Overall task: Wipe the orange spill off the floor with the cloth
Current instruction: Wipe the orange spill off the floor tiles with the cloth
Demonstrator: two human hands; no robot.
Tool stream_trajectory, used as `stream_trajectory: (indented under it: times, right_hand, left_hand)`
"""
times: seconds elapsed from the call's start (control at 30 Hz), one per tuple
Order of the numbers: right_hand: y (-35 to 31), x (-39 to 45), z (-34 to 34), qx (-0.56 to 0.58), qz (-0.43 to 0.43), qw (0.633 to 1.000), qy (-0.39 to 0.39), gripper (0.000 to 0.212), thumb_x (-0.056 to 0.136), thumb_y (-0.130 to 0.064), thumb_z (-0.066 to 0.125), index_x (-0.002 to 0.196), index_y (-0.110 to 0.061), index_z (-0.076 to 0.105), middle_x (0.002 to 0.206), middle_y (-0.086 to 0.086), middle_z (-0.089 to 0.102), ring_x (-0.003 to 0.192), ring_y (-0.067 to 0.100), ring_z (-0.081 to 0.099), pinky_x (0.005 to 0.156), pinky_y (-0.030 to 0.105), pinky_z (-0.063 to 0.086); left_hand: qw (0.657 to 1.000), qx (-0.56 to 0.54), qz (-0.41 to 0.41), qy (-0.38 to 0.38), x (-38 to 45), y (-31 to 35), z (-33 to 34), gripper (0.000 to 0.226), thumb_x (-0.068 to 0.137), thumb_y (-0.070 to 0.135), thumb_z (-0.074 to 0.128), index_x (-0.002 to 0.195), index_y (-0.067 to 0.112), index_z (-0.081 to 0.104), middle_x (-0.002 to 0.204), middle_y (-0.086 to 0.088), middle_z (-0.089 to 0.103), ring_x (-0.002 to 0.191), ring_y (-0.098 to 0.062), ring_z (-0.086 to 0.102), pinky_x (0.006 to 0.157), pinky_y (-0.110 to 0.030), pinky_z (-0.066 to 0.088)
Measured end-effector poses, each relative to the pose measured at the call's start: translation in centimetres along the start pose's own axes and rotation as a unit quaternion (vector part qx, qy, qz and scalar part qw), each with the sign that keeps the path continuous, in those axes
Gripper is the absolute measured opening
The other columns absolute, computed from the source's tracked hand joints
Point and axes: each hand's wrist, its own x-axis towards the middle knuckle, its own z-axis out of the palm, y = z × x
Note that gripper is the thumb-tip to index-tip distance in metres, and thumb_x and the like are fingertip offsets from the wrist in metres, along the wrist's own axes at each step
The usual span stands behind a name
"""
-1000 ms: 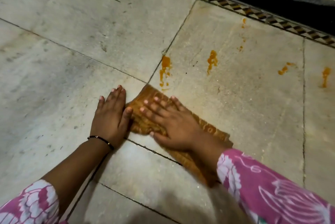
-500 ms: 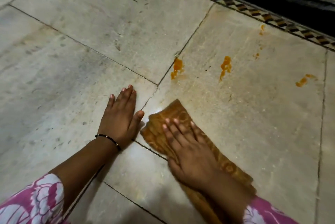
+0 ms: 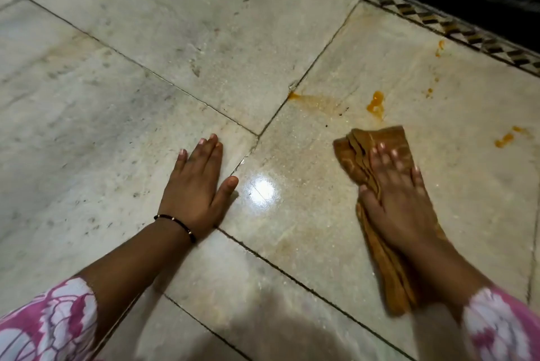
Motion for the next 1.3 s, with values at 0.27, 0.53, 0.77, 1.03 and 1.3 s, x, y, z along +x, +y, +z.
stream_trajectory:
  times: [0.27, 0.53, 0.77, 1.03, 1.3]
  right_hand:
    - [-10.3, 0.4, 2.2, -0.011, -0.127, 0.992, -0.006, 0.071, 0.088, -0.051, 0.016, 0.151, -0.018, 0.008, 0.158, -0.001, 0.007, 0.145, 0.018, 0.004, 0.117, 0.044, 0.000]
    - [1.9, 5.1, -0.7, 0.032, 0.026, 0.998, 0.036, 0.070, 0.087, -0.047, 0.023, 0.151, -0.021, 0.012, 0.159, -0.001, 0.012, 0.145, 0.015, 0.008, 0.117, 0.041, 0.006]
    - [-2.3, -5.2, 1.3, 0.013, 0.143, 0.990, 0.005, 0.076, 0.084, -0.053, 0.001, 0.150, -0.016, -0.002, 0.158, 0.004, 0.001, 0.145, 0.022, 0.004, 0.117, 0.044, 0.000]
    - [-12.3, 5.9, 1.6, -0.020, -0.149, 0.989, -0.008, 0.066, 0.096, -0.046, 0.023, 0.151, -0.020, -0.003, 0.159, -0.002, -0.005, 0.145, 0.017, -0.007, 0.116, 0.045, -0.007]
    - [-2.3, 10.9, -0.8, 0.045, -0.013, 0.998, 0.033, 0.065, 0.092, -0.044, 0.025, 0.151, -0.021, 0.011, 0.158, 0.000, 0.012, 0.145, 0.016, 0.006, 0.116, 0.040, 0.003]
  left_hand:
    - [1.000, 0.009, -0.002, 0.001, 0.0, 0.1, 0.2, 0.078, 0.089, 0.056, 0.009, 0.148, 0.007, 0.022, 0.157, -0.007, 0.015, 0.145, -0.020, 0.011, 0.116, -0.036, -0.001]
    - [1.000, 0.005, 0.003, -0.009, -0.1, 0.0, 0.0, 0.083, 0.089, 0.062, 0.003, 0.148, 0.007, 0.022, 0.157, -0.008, 0.014, 0.145, -0.020, 0.011, 0.116, -0.034, -0.002]
    - [0.988, 0.070, 0.118, -0.068, 1.7, 2.3, -0.2, 0.099, 0.083, 0.076, 0.004, 0.149, 0.002, 0.016, 0.157, -0.016, 0.011, 0.145, -0.027, 0.009, 0.117, -0.044, -0.002]
    - [0.996, 0.029, 0.073, -0.037, 4.2, 3.0, 0.4, 0.107, 0.079, 0.077, -0.003, 0.147, -0.004, 0.016, 0.155, -0.024, 0.005, 0.145, -0.033, 0.000, 0.116, -0.048, -0.008]
    - [0.991, 0.079, 0.084, -0.064, 4.2, 2.9, 0.9, 0.103, 0.078, 0.079, 0.001, 0.150, 0.005, -0.001, 0.158, -0.013, -0.008, 0.144, -0.024, -0.013, 0.114, -0.052, -0.011]
